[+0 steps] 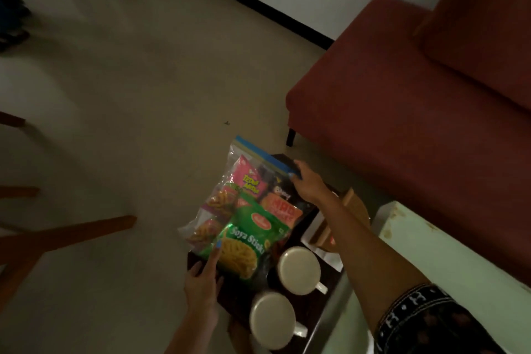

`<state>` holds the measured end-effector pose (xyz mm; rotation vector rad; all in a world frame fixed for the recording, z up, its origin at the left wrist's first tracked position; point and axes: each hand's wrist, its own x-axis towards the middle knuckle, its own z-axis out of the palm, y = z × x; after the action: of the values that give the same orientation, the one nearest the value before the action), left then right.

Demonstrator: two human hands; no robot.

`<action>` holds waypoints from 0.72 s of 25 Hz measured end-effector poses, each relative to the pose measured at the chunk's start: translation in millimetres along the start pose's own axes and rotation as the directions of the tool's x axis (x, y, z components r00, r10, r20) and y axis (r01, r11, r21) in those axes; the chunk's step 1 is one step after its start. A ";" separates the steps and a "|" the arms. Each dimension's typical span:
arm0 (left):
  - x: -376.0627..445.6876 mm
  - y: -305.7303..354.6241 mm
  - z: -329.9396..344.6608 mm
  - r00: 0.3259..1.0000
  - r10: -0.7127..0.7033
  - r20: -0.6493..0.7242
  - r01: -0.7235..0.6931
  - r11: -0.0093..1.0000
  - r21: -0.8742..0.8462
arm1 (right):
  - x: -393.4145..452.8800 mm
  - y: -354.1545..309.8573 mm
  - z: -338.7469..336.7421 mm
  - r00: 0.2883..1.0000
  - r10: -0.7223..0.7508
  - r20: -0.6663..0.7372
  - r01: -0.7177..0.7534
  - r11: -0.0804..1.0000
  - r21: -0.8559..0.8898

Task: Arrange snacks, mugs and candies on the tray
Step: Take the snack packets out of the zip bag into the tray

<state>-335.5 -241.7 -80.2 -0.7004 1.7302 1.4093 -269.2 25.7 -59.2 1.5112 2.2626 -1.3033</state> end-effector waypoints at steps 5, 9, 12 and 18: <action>9.9 10.8 13.3 0.994 -0.073 0.086 0.080 0.993 -0.090 | 23.6 -4.9 14.7 0.997 0.034 -0.062 -0.042 0.990 -0.132; 2.1 35.9 21.8 0.982 0.035 0.186 -0.005 0.987 -0.158 | -2.7 -27.7 -12.0 0.982 -0.071 -0.177 0.070 0.997 -0.015; -15.3 59.7 39.1 0.957 0.190 0.217 -0.141 0.965 -0.221 | -44.6 -43.0 -58.7 0.955 -0.133 -0.266 0.151 0.987 0.048; -127.9 58.1 89.4 0.876 0.294 0.382 -0.306 0.951 -0.030 | -192.1 -18.8 -180.6 0.866 -0.218 -0.451 0.306 0.943 0.132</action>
<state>-292.9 -148.8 51.3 -0.1174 1.5843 1.5988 -128.7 17.6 164.5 1.7540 2.7713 -1.4158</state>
